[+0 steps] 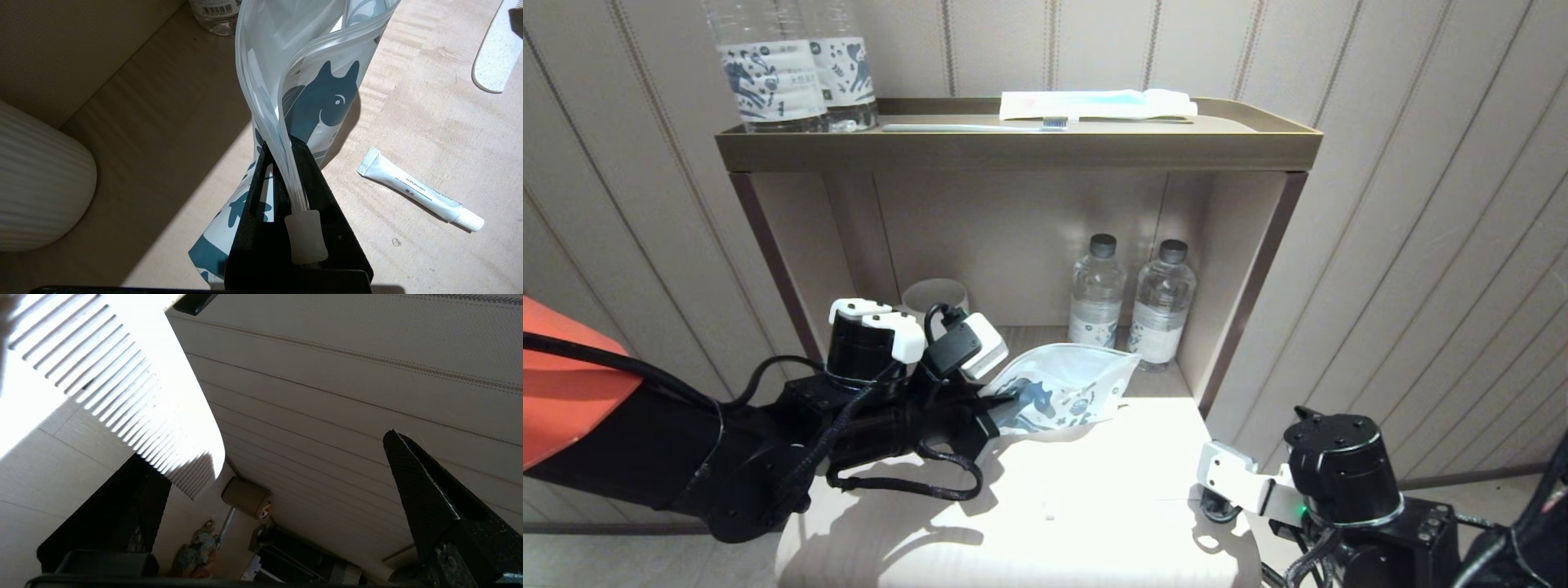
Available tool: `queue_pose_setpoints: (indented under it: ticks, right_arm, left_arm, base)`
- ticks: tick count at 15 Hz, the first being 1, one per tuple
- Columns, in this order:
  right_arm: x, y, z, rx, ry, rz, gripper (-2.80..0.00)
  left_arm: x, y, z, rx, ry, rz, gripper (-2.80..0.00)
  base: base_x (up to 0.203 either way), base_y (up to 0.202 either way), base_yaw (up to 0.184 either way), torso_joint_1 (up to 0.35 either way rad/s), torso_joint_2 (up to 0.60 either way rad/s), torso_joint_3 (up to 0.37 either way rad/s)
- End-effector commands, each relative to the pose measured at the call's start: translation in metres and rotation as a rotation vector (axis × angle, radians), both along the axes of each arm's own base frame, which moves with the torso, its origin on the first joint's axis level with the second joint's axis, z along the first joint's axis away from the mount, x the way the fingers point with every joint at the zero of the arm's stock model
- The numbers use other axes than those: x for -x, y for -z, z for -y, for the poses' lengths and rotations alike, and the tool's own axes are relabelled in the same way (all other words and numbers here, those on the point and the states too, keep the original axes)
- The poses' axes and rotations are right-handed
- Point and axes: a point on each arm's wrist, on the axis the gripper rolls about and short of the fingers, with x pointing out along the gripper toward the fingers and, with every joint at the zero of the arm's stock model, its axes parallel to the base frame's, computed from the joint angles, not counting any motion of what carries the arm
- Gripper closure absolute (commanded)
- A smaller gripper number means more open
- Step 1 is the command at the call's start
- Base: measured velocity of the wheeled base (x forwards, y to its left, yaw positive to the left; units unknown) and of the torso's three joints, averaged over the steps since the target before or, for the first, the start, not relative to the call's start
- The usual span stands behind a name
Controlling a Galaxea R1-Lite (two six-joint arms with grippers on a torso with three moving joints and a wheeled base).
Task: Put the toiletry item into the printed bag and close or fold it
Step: Pick up the comb
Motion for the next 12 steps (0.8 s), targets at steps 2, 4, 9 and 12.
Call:
queue_pose_setpoints:
  ticks: [2, 4, 9, 12]
  right_arm:
    - [0.000, 0.008, -0.003, 0.014, -0.009, -0.008, -2.80]
    - [-0.001, 0.009, -0.003, 0.018, -0.008, -0.012, -2.80]
    - [-0.003, 0.006, -0.006, 0.008, -0.015, 0.003, -2.80]
    - [-0.006, 0.003, -0.013, -0.006, -0.034, 0.024, 0.00]
  left_arm:
    - [-0.001, 0.001, 0.001, -0.002, 0.001, 0.002, 0.00]
    - [-0.001, 0.001, 0.001, -0.002, 0.003, 0.001, 0.00]
    - [-0.001, 0.002, 0.001, -0.002, 0.003, 0.001, 0.00]
    - [-0.001, 0.002, 0.001, -0.003, 0.003, -0.001, 0.00]
  base:
    - [0.000, 0.000, 0.000, 0.000, 0.00, 0.000]
    - [0.000, 0.000, 0.000, 0.000, 0.00, 0.000]
    - [0.000, 0.000, 0.000, 0.000, 0.00, 0.000]
    - [0.000, 0.000, 0.000, 0.000, 0.00, 0.000]
